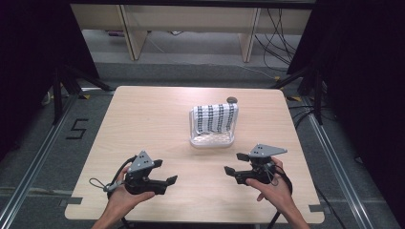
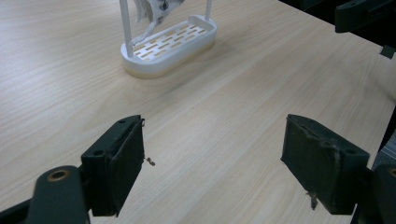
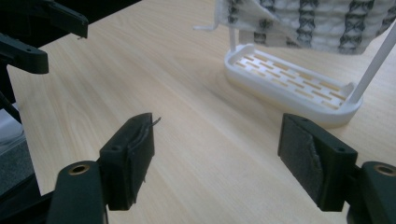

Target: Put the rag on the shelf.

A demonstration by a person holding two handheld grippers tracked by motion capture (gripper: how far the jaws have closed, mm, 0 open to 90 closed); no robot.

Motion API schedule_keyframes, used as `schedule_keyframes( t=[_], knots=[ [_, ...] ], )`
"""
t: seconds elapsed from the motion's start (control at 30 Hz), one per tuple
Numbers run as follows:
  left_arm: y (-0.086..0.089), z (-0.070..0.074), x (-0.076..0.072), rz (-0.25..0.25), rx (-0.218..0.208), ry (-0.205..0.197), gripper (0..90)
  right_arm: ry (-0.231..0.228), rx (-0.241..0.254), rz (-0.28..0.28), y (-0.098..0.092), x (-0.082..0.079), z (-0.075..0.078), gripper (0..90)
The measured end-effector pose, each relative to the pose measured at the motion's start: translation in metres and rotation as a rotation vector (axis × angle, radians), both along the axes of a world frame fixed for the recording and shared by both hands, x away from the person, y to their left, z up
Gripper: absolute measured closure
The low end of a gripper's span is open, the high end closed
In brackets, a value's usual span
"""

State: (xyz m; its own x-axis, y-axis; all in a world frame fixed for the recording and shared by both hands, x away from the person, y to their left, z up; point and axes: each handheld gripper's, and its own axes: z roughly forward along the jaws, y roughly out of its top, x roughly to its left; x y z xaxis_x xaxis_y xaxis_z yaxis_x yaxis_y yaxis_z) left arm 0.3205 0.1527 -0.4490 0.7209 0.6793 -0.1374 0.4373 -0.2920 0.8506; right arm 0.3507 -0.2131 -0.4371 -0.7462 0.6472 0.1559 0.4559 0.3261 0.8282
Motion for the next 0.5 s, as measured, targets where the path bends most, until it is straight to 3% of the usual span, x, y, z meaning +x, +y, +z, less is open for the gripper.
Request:
schedule_keyframes(
  t=[0.07, 0.1, 0.13, 0.2, 0.27, 0.5],
  knots=[
    [0.002, -0.002, -0.003, 0.001, 0.012, 0.002, 19.9, 0.029, -0.017, -0.014, 0.0, -0.004, -0.002, 25.2],
    [0.004, -0.003, -0.005, 0.009, 0.018, 0.0, 19.9, 0.018, -0.012, -0.009, 0.0, -0.003, -0.004, 24.9],
    [0.004, -0.004, -0.007, 0.013, 0.018, 0.0, 19.9, 0.038, -0.023, -0.035, 0.001, -0.006, -0.004, 23.3],
    [0.007, -0.006, -0.009, 0.012, 0.014, -0.001, 19.8, 0.017, -0.03, -0.03, 0.0, -0.005, -0.008, 22.3],
    [0.008, -0.008, -0.011, 0.01, 0.026, -0.003, 19.8, 0.038, -0.027, -0.029, 0.001, -0.008, -0.01, 22.2],
    [0.006, -0.019, -0.015, 0.005, 0.045, -0.001, 19.6, 0.028, -0.074, -0.022, 0.003, -0.016, -0.019, 22.0]
  ],
)
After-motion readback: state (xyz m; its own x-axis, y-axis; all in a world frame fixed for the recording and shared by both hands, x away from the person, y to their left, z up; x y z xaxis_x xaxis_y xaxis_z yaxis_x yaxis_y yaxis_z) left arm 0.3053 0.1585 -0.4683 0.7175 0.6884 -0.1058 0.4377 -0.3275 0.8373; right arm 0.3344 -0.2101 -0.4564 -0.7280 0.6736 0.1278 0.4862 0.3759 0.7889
